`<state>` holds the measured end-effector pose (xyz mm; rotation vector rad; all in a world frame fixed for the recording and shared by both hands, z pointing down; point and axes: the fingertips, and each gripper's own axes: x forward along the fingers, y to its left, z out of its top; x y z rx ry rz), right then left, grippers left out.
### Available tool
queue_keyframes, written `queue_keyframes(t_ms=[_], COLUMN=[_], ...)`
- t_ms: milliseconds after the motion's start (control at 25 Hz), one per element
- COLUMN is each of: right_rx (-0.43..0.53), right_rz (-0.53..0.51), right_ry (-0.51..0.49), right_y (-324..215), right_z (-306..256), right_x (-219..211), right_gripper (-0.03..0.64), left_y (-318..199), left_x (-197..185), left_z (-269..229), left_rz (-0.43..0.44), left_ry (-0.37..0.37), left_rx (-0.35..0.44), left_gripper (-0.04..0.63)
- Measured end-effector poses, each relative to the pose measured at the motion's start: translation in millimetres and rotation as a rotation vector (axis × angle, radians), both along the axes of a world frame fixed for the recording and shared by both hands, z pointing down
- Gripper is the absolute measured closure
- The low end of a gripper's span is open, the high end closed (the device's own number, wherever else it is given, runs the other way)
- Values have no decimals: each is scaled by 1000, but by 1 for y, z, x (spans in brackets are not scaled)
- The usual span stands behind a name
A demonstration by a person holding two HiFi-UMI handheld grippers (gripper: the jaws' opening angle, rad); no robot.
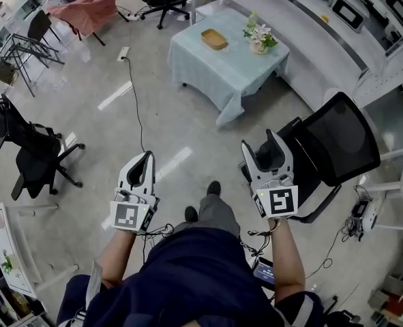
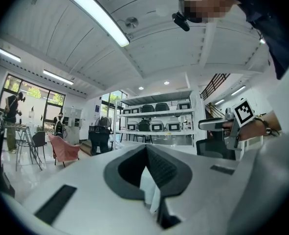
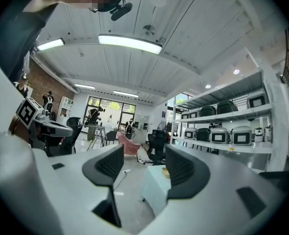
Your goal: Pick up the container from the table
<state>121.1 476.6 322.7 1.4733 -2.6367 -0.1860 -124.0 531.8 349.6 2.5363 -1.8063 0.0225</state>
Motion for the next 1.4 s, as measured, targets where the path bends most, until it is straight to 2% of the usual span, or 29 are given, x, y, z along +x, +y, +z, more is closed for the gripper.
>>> queue_keyframes(t_ms=[200, 400, 560, 840, 1000, 1120, 1280, 1400], right_rx=[-3, -19, -53, -123, -155, -179, -207, -229], right_rz=[-13, -34, -54, -54, -35, -16, 23, 64], right_ry=[6, -13, -31, -44, -33, -27, -15, -4], right_y=[-57, -136, -206, -312, -361, -397, -452, -498], right_z=[8, 17, 27, 55, 75, 90, 110, 128], right_x=[-10, -12, -9, -6, -8, -13, -24, -35], right_gripper=[344, 344, 344, 345, 347, 347, 347, 347], left_y=[-49, -121, -185, -275, -317, -353, -409, -461], left_x=[-11, -17, -20, -25, -36, -42, -59, -75], left_z=[3, 5, 1, -9, -2, -3, 5, 5], left_rz=[-21, -67, -112, -168, -165, -155, -116, -90], left_ry=[7, -5, -8, -19, -61, -57, -88, -68], left_rx=[10, 7, -13, 4, 15, 20, 39, 48], left_gripper=[592, 592, 592, 592, 592, 592, 592, 592])
